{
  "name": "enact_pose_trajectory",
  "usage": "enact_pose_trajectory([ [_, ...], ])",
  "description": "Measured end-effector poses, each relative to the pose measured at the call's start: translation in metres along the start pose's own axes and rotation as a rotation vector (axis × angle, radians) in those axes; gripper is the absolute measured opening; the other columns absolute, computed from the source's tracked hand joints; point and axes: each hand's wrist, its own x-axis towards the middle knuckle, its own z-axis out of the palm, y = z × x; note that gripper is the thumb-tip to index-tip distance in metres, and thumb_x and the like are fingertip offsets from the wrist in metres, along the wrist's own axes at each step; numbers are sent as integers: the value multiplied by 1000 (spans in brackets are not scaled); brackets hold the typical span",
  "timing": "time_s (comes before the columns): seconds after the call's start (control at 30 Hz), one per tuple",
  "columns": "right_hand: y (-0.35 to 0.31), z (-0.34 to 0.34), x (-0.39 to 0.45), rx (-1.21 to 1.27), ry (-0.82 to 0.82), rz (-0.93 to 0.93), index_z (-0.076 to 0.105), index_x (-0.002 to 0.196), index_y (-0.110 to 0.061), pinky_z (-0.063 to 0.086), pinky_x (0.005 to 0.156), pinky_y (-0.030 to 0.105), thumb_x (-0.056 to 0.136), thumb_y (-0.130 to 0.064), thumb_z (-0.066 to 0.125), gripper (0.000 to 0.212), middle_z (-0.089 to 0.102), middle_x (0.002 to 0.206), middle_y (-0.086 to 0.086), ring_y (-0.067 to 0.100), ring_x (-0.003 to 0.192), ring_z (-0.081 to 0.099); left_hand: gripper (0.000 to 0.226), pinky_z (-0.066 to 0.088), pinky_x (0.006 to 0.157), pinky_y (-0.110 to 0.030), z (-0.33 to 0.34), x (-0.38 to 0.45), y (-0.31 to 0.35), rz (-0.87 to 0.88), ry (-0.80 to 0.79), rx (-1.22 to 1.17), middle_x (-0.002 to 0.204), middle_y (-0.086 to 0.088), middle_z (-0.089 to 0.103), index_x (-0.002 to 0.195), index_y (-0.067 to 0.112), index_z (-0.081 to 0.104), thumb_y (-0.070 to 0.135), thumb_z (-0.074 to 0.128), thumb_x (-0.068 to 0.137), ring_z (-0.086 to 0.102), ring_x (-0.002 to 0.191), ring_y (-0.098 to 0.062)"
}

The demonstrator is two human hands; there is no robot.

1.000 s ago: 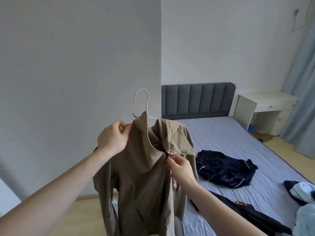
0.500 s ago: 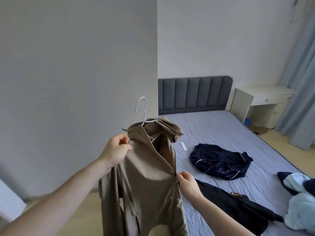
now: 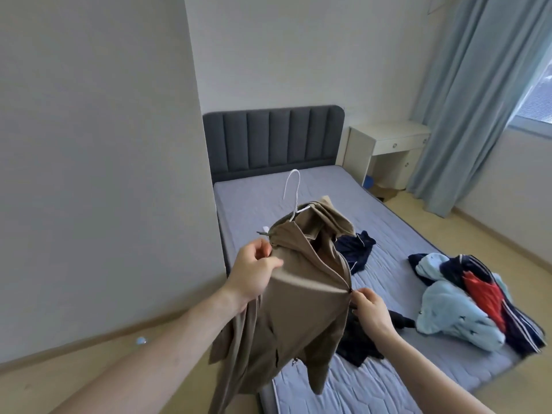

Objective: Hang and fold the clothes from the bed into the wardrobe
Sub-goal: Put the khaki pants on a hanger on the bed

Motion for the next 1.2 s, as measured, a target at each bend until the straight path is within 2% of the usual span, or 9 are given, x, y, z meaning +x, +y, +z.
enact_pose_trajectory([
  [0.1, 0, -44, 19, -9, 97, -24, 67, 89, -11, 54, 78, 43, 100, -24, 53, 22, 70, 87, 11, 26, 82, 66, 42, 25, 61, -28, 39, 19, -11, -19, -2, -76, 62, 10, 29, 69, 22, 34, 0, 67, 83, 29, 56, -5],
  [0.17, 2, -67, 33, -46, 145, -41, 66, 86, -10, 49, 67, 37, 101, -24, 52, 25, 69, 84, 13, 26, 77, 63, 40, 24, 63, -30, 62, 30, -20, -45, 9, -129, 63, 8, 29, 68, 23, 33, 6, 68, 80, 29, 56, -6],
  [0.3, 12, -97, 68, -155, 145, -59, 64, 81, -16, 43, 58, 32, 101, -27, 50, 27, 67, 76, 4, 18, 70, 59, 33, 25, 65, -33, 104, 53, -52, -137, 46, -224, 63, 7, 31, 65, 24, 34, 17, 66, 71, 31, 61, -12],
  [0.53, 77, -97, 163, -390, -29, 51, 57, 83, -9, 46, 66, 36, 99, -25, 49, 24, 65, 78, 4, 22, 74, 61, 45, 21, 61, -34, 168, 86, -174, -352, 223, -138, 59, 6, 26, 67, 19, 30, -9, 60, 84, 26, 55, -9],
  [0.8, 225, 2, 267, -557, -213, 114, 57, 88, -9, 44, 84, 37, 103, -22, 50, 21, 59, 95, 3, 24, 95, 59, 54, 20, 56, -31, 188, 131, -388, -528, 450, -18, 57, 8, 22, 60, 25, 25, -9, 62, 79, 21, 52, -9],
  [0.87, 262, 38, 284, -568, -241, 103, 56, 86, -13, 43, 85, 36, 103, -22, 50, 19, 58, 95, 2, 24, 98, 59, 47, 19, 50, -27, 179, 142, -445, -555, 511, 44, 55, 10, 21, 58, 24, 25, 3, 64, 74, 19, 52, -10],
  [0.97, 315, 93, 304, -566, -281, 83, 54, 84, -19, 41, 88, 35, 101, -22, 52, 18, 58, 96, 1, 25, 101, 59, 32, 21, 55, -35, 157, 152, -531, -581, 605, 158, 51, 10, 22, 55, 24, 28, 23, 59, 61, 18, 51, -13],
  [1.07, 354, 146, 316, -559, -317, 76, 49, 77, -30, 41, 82, 32, 100, -27, 52, 23, 55, 95, -5, 24, 98, 60, 25, 24, 56, -39, 130, 160, -606, -605, 689, 223, 48, 8, 27, 54, 26, 33, 28, 57, 59, 23, 56, -21],
  [1.2, 394, 207, 329, -590, -374, 40, 54, 81, -23, 39, 80, 32, 101, -29, 51, 21, 54, 95, -3, 27, 98, 59, 22, 34, 62, -41, 98, 171, -673, -743, 662, 293, 58, 5, 45, 64, 20, 40, 22, 61, 70, 42, 64, -30],
])
